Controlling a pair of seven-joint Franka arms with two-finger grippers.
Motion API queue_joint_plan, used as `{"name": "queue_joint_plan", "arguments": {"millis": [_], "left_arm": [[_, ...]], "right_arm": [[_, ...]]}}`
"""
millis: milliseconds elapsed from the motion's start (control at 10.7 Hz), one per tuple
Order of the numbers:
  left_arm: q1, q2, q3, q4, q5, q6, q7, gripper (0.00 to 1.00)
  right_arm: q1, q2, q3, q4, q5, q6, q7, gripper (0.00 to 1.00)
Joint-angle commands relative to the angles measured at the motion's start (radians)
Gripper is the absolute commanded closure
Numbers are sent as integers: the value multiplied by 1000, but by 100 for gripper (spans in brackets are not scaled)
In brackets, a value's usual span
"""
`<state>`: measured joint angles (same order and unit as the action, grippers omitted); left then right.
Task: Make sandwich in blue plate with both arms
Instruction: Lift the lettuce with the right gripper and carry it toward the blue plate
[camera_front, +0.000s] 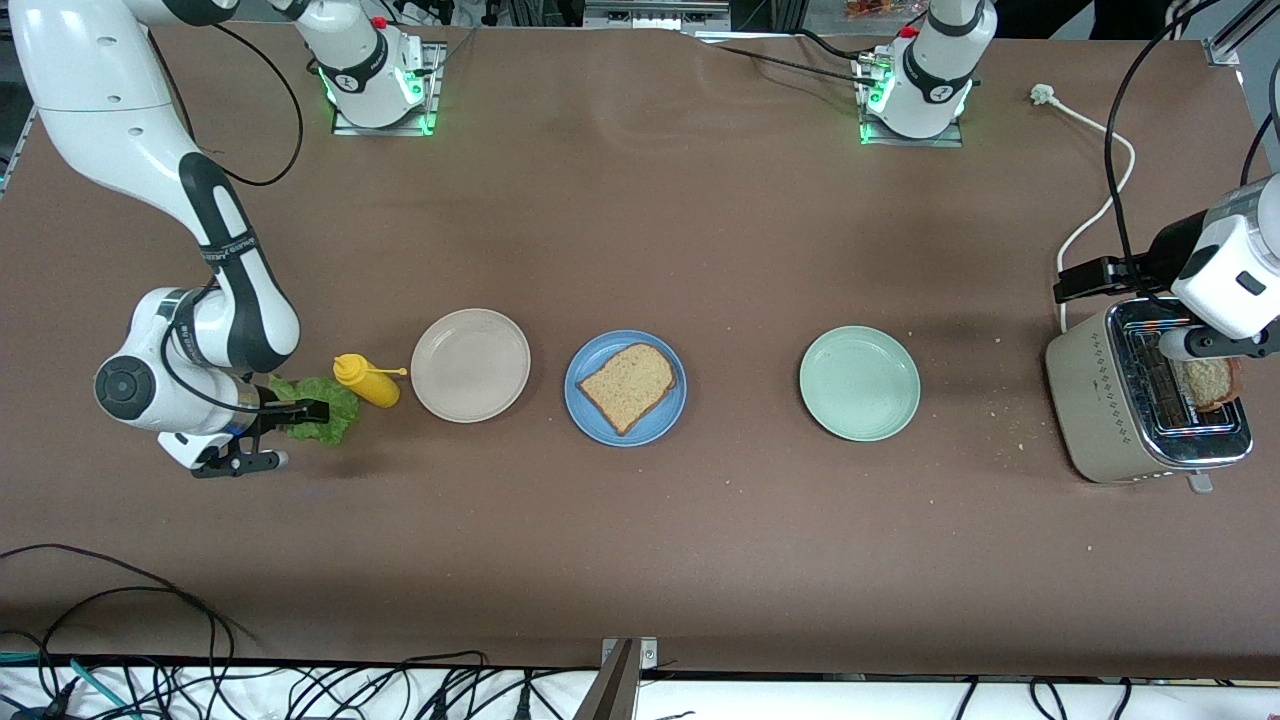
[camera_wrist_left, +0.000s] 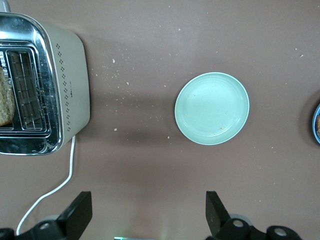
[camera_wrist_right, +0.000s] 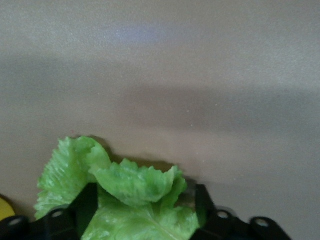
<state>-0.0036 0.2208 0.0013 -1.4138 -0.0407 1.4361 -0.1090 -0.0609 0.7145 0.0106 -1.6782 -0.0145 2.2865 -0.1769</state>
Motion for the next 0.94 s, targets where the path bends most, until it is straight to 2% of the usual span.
{"name": "queue_joint_plan", "arguments": {"millis": [0, 94, 376, 845], "left_arm": [[-1, 8, -3, -5, 12, 1, 20, 0], [-1, 8, -3, -5, 12, 1, 20, 0], [4, 9, -3, -5, 12, 4, 20, 0], [-1, 8, -3, -5, 12, 4, 20, 0]], "right_arm": [[-7, -19, 6, -28, -12, 7, -15, 89], [-7, -35, 6, -31, -12, 1, -16, 100], [-1, -229, 12, -98, -12, -86, -16, 100], [27, -438, 19, -83, 1, -347, -9, 100]]}}
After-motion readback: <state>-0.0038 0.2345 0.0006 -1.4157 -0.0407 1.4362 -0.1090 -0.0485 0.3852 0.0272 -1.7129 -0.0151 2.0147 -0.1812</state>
